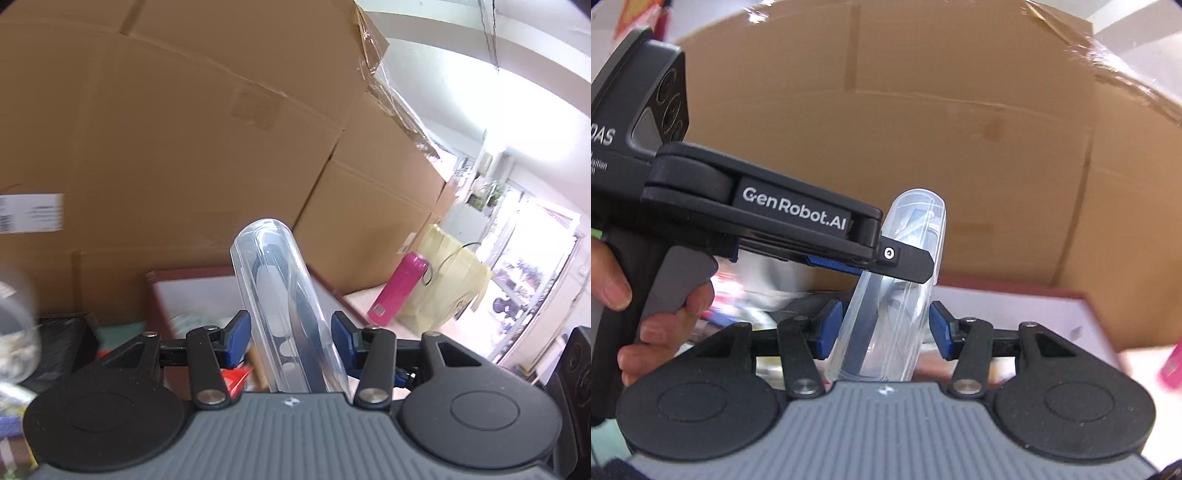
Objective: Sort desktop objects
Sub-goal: 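Lift clear case with left tool and carry it over maroon box, then open left tool to drop clear case into maroon box, then move both tools back over the pile of items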
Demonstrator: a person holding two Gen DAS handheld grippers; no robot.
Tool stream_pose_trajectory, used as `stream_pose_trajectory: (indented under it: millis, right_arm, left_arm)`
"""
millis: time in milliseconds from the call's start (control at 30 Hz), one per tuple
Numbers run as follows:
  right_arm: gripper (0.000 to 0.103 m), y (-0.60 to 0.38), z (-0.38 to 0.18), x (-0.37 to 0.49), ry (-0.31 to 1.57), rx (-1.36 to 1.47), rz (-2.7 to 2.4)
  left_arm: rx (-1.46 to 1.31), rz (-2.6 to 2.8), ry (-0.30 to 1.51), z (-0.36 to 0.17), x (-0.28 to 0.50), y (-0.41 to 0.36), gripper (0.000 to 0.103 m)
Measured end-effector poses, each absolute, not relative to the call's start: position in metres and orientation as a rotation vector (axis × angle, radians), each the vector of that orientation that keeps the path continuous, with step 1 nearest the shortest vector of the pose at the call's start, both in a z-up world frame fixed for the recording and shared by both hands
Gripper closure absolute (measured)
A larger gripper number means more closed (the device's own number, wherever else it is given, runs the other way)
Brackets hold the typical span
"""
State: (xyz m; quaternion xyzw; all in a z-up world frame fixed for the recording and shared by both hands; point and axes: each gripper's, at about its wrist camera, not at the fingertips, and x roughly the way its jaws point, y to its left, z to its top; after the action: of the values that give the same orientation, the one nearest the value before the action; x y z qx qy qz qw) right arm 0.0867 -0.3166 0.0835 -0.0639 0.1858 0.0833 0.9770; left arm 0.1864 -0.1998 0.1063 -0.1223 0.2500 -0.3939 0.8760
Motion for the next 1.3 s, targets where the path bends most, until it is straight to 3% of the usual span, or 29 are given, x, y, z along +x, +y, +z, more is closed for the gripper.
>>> stream_pose_trajectory:
  millis: [533,733,767,800,833,900,933,1000,1300]
  right_arm:
    - [0.055,-0.428,0.03,0.201,0.529,-0.094,0.079]
    - [0.059,-0.44,0.008,0.219,0.628,-0.094,0.022]
    - [0.06,-0.442,0.005,0.222,0.646,-0.098,-0.005]
    - [0.06,-0.443,0.003,0.223,0.654,-0.099,-0.028]
    - [0.054,-0.444,0.002,0.223,0.656,-0.092,-0.041]
    - [0.037,-0.446,0.003,0.221,0.653,-0.082,-0.061]
    - [0.024,-0.445,0.004,0.22,0.641,-0.09,-0.074]
    - [0.012,-0.44,0.007,0.216,0.618,-0.107,-0.093]
    - [0.007,-0.437,0.029,0.203,0.579,-0.098,-0.084]
  left_arm:
    - [-0.326,-0.845,0.678,0.036,0.297,-0.32,0.054]
    - [-0.287,-0.839,0.736,0.021,0.308,-0.337,0.062]
    - [-0.279,-0.839,0.736,0.022,0.307,-0.338,0.061]
    - [-0.275,-0.842,0.739,0.022,0.308,-0.339,0.048]
    - [-0.272,-0.845,0.743,0.024,0.307,-0.338,0.026]
    - [-0.277,-0.845,0.723,0.028,0.304,-0.334,0.006]
    - [-0.283,-0.849,0.707,0.03,0.302,-0.331,0.002]
    - [-0.289,-0.849,0.706,0.034,0.298,-0.325,0.001]
    - [-0.258,-0.839,0.721,0.045,0.274,-0.31,0.0]
